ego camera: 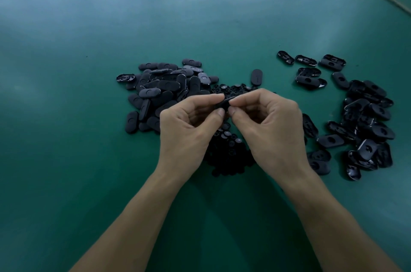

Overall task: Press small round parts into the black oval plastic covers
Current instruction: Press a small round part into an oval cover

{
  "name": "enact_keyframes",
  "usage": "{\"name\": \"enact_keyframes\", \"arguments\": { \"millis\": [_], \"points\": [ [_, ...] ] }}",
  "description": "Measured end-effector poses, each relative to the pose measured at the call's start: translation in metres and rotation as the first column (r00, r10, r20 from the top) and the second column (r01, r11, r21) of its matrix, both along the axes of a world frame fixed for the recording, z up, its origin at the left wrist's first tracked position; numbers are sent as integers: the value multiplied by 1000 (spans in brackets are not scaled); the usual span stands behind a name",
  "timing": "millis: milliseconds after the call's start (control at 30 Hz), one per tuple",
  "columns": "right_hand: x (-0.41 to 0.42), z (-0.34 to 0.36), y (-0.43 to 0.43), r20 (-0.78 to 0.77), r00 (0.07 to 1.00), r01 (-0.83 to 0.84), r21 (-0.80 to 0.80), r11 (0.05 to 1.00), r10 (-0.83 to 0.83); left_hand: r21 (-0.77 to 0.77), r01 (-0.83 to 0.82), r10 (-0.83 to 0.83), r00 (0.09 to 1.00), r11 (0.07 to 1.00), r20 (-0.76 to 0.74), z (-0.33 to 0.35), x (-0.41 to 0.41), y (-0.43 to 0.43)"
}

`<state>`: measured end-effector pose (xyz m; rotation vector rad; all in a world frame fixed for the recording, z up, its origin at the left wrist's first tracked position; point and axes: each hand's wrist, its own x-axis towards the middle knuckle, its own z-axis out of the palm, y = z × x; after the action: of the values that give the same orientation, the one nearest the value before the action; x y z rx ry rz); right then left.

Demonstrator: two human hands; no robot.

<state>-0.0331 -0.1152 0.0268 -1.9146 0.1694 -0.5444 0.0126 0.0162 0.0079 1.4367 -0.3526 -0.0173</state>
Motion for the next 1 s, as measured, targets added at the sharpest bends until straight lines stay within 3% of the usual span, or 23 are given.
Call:
{"name": "enact_keyframes", "arguments": {
  "millis": [167, 733, 1000],
  "points": [
    [0, -1, 2, 19, 999, 31, -46, 998, -30, 13, 7, -7, 1000, 1000, 3, 0, -1, -1],
    [-2, -1, 8, 1, 999, -43, 16, 999, 43, -10, -23, 23, 999, 1000, -40, -2, 3, 2],
    [-2, -3, 1, 20, 1000, -8, -57, 998, 9, -12, -18, 17, 999, 1000, -49, -4, 3, 0]
  ]
}}
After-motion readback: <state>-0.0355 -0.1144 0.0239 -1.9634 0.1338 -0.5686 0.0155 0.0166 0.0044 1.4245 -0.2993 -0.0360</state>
